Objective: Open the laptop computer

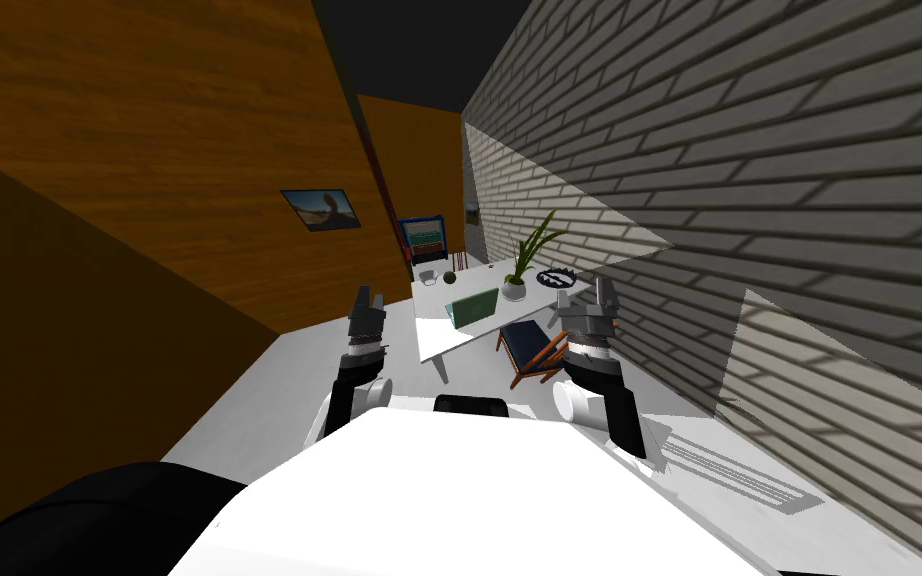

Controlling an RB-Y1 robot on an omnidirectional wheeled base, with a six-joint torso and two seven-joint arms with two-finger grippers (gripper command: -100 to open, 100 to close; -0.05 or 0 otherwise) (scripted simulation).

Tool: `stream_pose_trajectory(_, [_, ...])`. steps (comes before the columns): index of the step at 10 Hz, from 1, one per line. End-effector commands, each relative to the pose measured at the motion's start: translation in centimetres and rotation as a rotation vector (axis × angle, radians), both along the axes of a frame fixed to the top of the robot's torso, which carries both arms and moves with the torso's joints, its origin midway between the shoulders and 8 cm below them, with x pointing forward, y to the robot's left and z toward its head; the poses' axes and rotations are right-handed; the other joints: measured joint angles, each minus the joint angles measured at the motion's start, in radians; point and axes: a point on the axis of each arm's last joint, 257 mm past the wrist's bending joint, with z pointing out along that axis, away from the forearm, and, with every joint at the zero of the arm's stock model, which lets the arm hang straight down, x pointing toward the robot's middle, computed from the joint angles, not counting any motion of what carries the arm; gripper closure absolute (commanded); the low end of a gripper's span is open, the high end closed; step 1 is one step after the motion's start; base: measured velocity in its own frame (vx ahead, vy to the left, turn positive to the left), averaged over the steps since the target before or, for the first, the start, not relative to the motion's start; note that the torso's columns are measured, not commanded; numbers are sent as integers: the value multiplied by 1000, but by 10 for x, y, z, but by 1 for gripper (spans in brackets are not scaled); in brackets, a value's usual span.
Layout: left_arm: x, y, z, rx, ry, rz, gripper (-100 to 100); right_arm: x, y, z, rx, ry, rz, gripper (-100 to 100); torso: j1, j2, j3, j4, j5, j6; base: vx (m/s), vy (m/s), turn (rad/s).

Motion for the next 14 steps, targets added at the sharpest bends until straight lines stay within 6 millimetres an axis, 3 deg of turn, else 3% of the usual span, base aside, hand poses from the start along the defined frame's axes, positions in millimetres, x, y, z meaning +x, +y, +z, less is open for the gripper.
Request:
stream_pose_trajectory(1, [0, 0, 0, 0, 0, 0, 0, 0, 0, 0, 0, 0, 0, 0, 0, 40, -82, 41, 0, 0, 0, 0, 0])
stream_pose_trajectory(9, [0, 0, 0, 0, 0, 0, 0, 0, 0, 0, 0, 0, 0, 0, 0, 618, -1234, 617, 0, 0, 0, 0, 0])
stream_pose_trajectory(10, [2, -1, -1, 30, 11, -6, -100, 0, 0, 0, 0, 0, 0, 0, 0, 691, -1382, 691, 0, 0, 6, -10, -34])
stream_pose_trajectory(11, [4, -2, -3, 52, 22, -8, -100, 0, 0, 0, 0, 0, 0, 0, 0, 725, -1451, 724, 0, 0, 4, -23, -51])
stream_pose_trajectory(14, [16, 6, -11, 143, 77, 14, -100, 0, 0, 0, 0, 0, 0, 0, -1, 738, -1476, 738, 0, 0, -1, -46, -99])
